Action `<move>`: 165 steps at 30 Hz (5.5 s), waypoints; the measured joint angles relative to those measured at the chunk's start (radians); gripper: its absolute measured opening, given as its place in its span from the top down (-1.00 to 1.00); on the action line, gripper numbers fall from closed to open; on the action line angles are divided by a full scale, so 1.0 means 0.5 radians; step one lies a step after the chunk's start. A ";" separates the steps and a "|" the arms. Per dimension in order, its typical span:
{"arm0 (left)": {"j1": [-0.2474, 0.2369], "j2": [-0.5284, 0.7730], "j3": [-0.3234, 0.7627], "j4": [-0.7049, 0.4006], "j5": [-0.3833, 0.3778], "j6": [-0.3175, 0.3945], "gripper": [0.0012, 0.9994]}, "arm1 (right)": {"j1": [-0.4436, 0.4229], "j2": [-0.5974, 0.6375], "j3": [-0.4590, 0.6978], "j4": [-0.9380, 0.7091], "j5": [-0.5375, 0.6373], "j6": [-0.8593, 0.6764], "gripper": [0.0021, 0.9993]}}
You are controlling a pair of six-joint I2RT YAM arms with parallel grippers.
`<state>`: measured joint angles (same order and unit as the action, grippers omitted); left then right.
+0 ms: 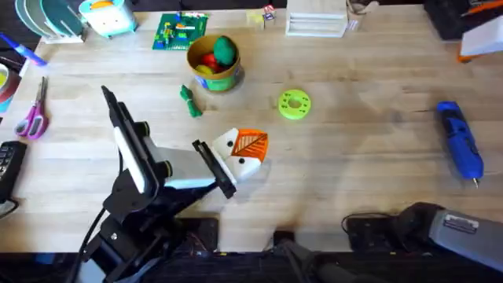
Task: Pick up the gripper from the table and insert it into the empty holder that is missing its gripper. Then pick up a screw, insert it into the mounting hole, and use the screwdriver to tighten it. Finally, clean up the table by picking up the vegetable and placing it into the bucket.
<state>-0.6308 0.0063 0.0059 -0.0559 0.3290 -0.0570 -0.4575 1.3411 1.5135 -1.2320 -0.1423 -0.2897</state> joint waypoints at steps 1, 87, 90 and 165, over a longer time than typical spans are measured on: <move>0.000 0.000 0.000 0.000 0.000 0.000 0.98 | -0.045 0.031 0.000 0.016 0.023 -0.009 -0.90; 0.000 0.000 0.000 -0.001 -0.001 0.000 0.98 | -0.462 0.883 -0.718 1.018 0.364 -0.835 0.92; 0.000 0.000 0.000 0.000 -0.001 0.000 0.98 | -0.462 0.883 -0.718 1.020 0.369 -0.835 0.93; 0.000 0.000 0.000 -0.001 -0.001 0.000 0.98 | 2.236 -1.036 -1.326 3.054 -0.287 0.652 0.93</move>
<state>-0.6308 0.0063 0.0059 -0.0563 0.3286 -0.0570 0.6602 0.8230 0.8503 0.2949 -0.2858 0.0362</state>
